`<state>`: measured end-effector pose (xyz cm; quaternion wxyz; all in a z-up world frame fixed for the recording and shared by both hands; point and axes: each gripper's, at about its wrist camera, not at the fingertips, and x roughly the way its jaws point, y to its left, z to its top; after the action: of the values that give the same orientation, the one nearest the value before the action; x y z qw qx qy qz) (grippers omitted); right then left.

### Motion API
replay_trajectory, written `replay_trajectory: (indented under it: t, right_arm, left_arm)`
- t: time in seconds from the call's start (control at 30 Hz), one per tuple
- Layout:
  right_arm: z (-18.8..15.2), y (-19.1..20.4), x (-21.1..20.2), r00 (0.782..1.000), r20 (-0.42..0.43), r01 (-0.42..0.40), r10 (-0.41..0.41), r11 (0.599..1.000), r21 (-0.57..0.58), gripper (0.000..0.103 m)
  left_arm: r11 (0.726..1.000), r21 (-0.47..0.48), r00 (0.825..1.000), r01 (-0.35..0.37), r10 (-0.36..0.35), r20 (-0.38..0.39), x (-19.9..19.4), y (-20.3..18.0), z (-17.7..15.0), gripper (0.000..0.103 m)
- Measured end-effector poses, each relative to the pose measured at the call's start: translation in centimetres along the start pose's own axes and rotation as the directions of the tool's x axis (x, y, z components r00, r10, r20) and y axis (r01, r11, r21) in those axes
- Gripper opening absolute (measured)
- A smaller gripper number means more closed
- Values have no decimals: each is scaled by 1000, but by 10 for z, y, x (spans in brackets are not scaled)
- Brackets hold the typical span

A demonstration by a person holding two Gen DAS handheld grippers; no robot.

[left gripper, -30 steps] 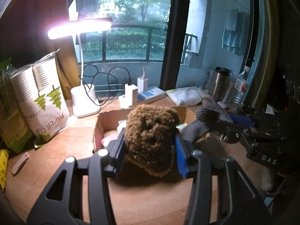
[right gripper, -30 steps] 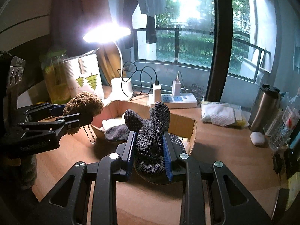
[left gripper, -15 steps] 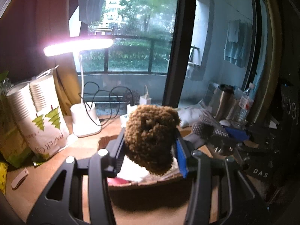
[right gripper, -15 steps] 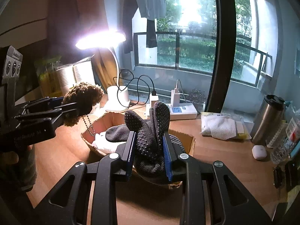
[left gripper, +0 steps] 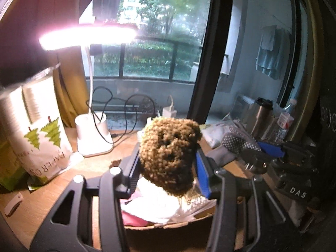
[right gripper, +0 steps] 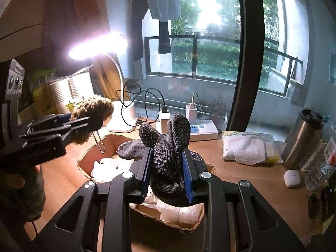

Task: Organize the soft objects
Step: 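Carry the bear with the left gripper while the right gripper carries the glove over the box, then lower the bear and glove into the box and open both grippers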

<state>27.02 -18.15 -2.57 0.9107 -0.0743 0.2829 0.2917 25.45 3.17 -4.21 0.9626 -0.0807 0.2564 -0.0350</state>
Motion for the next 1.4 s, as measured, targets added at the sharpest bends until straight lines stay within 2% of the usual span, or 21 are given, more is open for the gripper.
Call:
replay_trajectory:
  t: [0.47,0.8,1.17,1.4]
  right_arm:
    - [-15,-3,59,996,-89,-30,32,999,21,29]
    - [-32,-3,95,983,-177,-42,49,998,42,30]
    - [-41,-4,109,975,-221,-6,14,999,38,32]
    - [-40,-6,109,974,-226,2,11,998,56,41]
  left_arm:
    - [1000,-18,994,1,-3,-105,49,7,-24,48]
    - [1000,-11,982,-13,11,-190,79,8,-45,48]
    - [1000,15,963,-21,24,-267,100,3,-62,49]
    - [999,10,961,-31,33,-274,101,5,-64,51]
